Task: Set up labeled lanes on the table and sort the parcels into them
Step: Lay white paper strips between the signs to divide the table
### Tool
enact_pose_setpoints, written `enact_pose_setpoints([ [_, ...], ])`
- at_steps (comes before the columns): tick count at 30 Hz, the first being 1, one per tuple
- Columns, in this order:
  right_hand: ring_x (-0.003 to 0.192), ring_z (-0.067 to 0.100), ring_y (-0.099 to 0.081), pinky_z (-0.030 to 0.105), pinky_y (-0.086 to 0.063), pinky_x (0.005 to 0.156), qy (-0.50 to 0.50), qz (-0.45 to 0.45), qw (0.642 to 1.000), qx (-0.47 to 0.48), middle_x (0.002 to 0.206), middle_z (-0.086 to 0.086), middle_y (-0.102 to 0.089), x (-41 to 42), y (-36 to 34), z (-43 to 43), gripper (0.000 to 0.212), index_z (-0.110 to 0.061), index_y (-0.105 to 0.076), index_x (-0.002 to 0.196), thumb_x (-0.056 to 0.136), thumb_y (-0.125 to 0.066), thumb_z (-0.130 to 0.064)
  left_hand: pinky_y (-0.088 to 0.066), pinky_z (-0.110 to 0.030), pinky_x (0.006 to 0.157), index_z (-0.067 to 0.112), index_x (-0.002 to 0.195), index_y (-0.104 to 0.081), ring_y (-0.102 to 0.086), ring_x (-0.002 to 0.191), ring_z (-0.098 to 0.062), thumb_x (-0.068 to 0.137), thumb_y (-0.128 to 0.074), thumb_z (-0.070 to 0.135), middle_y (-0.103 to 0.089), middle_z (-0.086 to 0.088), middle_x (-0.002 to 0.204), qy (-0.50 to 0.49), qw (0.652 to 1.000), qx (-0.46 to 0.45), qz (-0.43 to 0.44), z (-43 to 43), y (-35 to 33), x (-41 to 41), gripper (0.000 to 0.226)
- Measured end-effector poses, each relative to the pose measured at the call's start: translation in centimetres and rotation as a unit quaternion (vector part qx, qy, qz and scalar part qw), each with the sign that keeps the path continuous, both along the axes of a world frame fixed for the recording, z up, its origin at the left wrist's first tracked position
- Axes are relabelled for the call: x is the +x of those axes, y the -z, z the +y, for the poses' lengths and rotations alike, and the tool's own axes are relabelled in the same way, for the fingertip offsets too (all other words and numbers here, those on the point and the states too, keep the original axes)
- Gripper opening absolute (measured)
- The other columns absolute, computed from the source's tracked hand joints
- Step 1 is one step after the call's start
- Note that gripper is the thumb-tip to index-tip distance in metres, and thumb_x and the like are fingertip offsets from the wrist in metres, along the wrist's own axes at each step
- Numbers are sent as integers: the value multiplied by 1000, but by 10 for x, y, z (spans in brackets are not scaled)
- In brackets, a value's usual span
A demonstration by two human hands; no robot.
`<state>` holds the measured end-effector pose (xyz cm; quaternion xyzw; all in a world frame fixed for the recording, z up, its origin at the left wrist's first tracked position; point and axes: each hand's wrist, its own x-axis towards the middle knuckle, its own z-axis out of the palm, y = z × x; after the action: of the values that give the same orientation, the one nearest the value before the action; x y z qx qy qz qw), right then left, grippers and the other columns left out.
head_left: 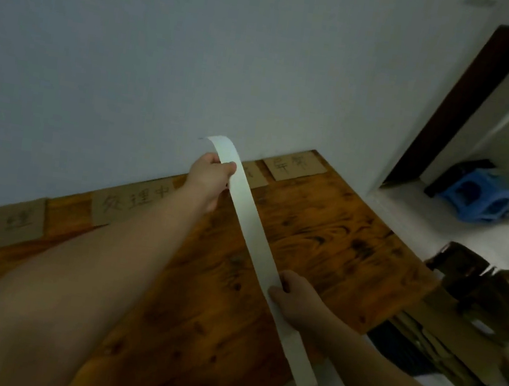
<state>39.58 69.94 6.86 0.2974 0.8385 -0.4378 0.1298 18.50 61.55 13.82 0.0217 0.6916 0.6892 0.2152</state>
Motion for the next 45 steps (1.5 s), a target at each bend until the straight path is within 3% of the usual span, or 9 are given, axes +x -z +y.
enact_pose_setpoints([
  [7, 90, 8, -51, 22, -42, 74, 47, -24, 999, 10, 105, -8, -49, -40, 20, 86, 31, -18, -46, 131, 101, -44, -25, -52, -35, 64, 11, 104, -52, -63, 82, -24, 91, -52, 2, -62, -10, 97, 31, 999, 25, -23, 98, 16, -73, 16],
  [15, 80, 2, -54, 13, -44, 62, 37, -81, 996, 2, 94, -14, -53, -61, 42, 163, 28, -19, -52, 126, 99, -48, -26, -55, -35, 71, 14, 112, -49, -62, 99, -29, 90, -52, -3, -59, -14, 113, 29, 998, -8, -48, 173, 62, -121, 28],
  [18, 93, 6, -55, 18, -46, 77, 14, -109, 994, 4, 116, -4, -57, -69, 51, 192, 34, -18, -50, 132, 99, -49, -25, -56, -39, 81, 14, 122, -50, -60, 101, -27, 90, -54, 1, -58, -10, 119, 24, 997, -60, -52, 199, 88, -126, 34],
  [21, 118, 17, -52, 30, -44, 96, 2, -133, 991, -11, 136, 0, -50, -72, 65, 222, 44, -23, -42, 140, 97, -51, -23, -54, -32, 77, 15, 131, -47, -59, 102, -24, 90, -55, 3, -57, -6, 123, 15, 994, -102, -43, 226, 115, -124, 44],
  [27, 127, 19, -46, 32, -41, 102, -27, -164, 984, -70, 142, -3, -44, -64, 96, 282, 62, -32, -24, 149, 96, -54, -23, -51, -41, 92, 15, 138, -43, -56, 110, -27, 91, -56, 5, -54, -11, 132, 0, 976, -209, -65, 263, 170, -108, 50],
  [33, 110, 10, -52, 25, -46, 94, -82, -162, 979, -98, 138, -8, -48, -61, 111, 308, 67, -41, -17, 148, 96, -53, -22, -49, -37, 86, 14, 145, -23, -46, 121, -34, 89, -57, 4, -41, -16, 138, 49, 908, -413, 49, 273, 198, -91, 66],
  [39, 89, 2, -53, 19, -47, 82, -199, -148, 968, -22, 102, -15, -53, -63, 106, 302, 64, -38, -20, 148, 94, -55, -30, -22, -49, 115, 19, 148, 18, -3, 144, -35, 86, -61, 14, 10, -9, 157, 106, 814, -544, 174, 267, 198, -87, 101],
  [42, 122, 15, -44, 30, -39, 104, -273, -126, 950, 81, 137, -3, -43, -64, 99, 297, 68, -37, -15, 150, 94, -54, -37, -11, -51, 117, 26, 146, 24, 14, 144, -31, 88, -58, 13, 24, -6, 156, 125, 805, -551, 181, 262, 199, -90, 102],
  [45, 145, 26, -6, 45, -12, 117, -430, -109, 880, 170, 160, -2, -2, -67, 98, 293, 69, -42, -5, 150, 94, -46, -49, -6, -51, 115, 28, 147, 20, 17, 144, -30, 90, -53, 13, 26, -4, 155, 142, 796, -553, 201, 259, 203, -91, 94],
])
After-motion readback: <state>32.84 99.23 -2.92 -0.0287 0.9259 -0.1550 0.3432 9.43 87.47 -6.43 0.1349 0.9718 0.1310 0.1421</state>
